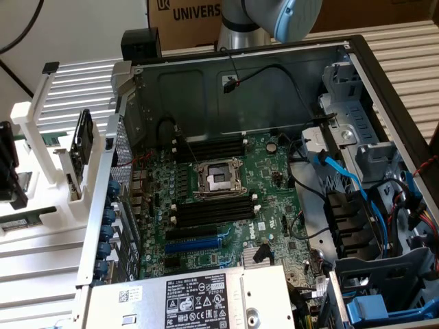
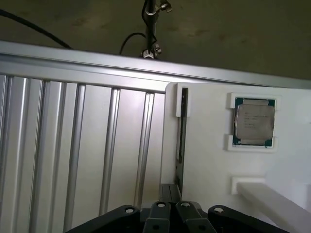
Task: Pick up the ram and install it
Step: 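Pick up the ram and move it above insertion slot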
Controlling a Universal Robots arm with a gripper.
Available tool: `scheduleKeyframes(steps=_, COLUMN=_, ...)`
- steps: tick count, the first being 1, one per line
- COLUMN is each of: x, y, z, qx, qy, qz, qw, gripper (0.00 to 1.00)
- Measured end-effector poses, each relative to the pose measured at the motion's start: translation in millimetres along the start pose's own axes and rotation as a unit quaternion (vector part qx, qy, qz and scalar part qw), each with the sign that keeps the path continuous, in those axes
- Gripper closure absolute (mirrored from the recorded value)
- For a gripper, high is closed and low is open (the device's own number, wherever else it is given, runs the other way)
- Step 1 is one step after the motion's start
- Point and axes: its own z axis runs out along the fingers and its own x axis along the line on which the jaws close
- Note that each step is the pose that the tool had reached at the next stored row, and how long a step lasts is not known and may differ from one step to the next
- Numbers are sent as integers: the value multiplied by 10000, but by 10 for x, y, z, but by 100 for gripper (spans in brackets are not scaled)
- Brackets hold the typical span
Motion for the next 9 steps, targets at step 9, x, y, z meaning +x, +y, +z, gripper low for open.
scheduleKeyframes(steps=9, x=-109, y=37, z=122, qx=4, qy=1, qz=10, qw=10000, gripper=90)
